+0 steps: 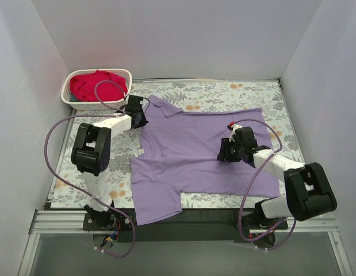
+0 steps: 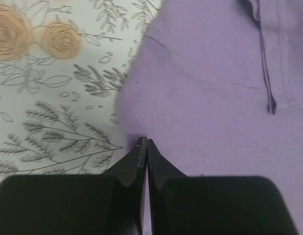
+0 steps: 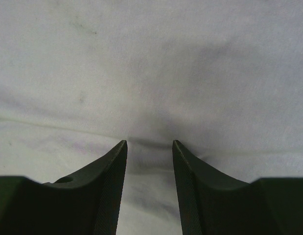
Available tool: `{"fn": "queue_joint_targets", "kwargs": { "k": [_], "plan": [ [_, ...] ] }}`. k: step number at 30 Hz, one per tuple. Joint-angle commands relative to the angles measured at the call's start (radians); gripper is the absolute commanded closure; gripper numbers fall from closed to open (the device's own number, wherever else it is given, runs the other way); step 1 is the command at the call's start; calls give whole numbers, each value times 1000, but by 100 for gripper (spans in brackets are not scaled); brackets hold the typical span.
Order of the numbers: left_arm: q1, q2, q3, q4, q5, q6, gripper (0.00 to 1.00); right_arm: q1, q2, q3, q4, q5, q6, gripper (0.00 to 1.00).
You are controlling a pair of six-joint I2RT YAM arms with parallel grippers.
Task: Fold and stack the t-shirts
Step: Flatten the tshirt out
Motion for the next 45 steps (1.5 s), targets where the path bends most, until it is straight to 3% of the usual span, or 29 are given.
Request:
{"fn": "queue_joint_targets", "kwargs": {
  "k": [1,9,17,20,22,30,34,45],
  "plan": [
    [-51,14,64,21,-4,19,96,1,27,-34,-63,16,-10,58],
    [-172,149,132,-22,-32,17,99,1,26,-45,-63,19,-7,58],
    [-287,204,188,-40,49,1,96,1,27,-48,-63,26,-2,58],
    [-290,150,184,-40,54,-35,87,1,20,-48,-61,26,-7,58],
    [-290,109,184,-40,28,-35,75,1,9,-46,-61,24,-10,58],
    [-145,-106,57,-14,-18,-117,53,1,6,-48,-52,10,-21,58],
    [-43,-126,0,2,66,-171,53,1,3,-49,-51,6,-22,58],
    [0,-11,23,53,155,-196,58,1,0,-57,-49,-5,-28,58]
  ]
}}
